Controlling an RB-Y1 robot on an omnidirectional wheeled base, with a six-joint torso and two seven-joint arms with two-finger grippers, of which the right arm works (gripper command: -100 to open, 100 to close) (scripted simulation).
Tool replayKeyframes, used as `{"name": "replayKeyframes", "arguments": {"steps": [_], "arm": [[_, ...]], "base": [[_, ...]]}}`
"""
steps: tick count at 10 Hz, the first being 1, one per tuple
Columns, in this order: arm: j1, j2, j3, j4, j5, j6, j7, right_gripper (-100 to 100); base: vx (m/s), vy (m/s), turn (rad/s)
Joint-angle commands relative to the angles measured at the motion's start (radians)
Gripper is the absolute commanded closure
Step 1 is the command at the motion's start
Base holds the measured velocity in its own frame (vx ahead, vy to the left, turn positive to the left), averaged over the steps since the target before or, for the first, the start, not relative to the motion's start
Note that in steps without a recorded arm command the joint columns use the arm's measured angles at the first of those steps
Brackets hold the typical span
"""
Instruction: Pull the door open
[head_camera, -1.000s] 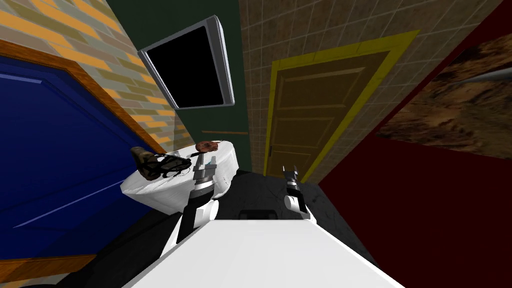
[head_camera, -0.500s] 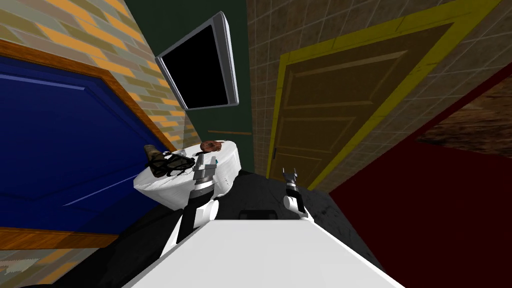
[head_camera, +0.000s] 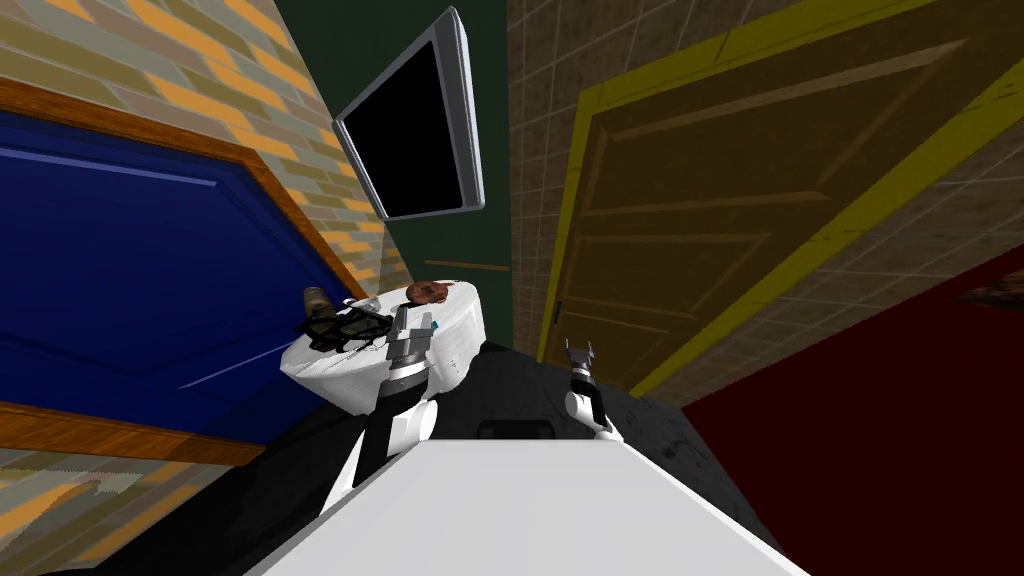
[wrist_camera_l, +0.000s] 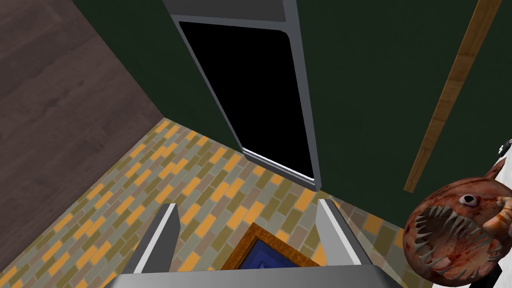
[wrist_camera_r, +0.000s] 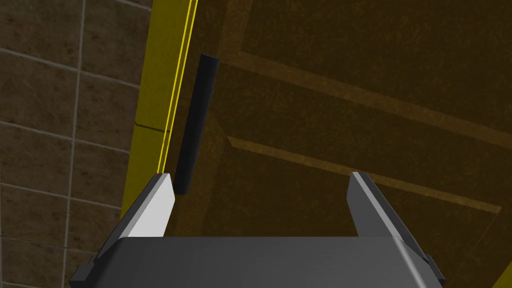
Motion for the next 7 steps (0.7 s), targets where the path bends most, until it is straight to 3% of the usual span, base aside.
{"name": "replayKeyframes", "arguments": {"steps": [1, 4, 5, 7], "arm": [[-0.019, -0.003, 0.002, 0.046, -0.026, -0.012, -0.033, -100], [-0.048, -0.004, 0.007, 0.122, -0.07, -0.034, -0.087, -100], [-0.048, -0.004, 0.007, 0.122, -0.07, -0.034, -0.087, -100], [-0.065, -0.005, 0.009, 0.166, -0.096, -0.047, -0.119, -100]], "base": [[0.096, -0.016, 0.134], [0.096, -0.022, 0.129], [0.064, -0.024, 0.035], [0.061, -0.027, 0.087]]}}
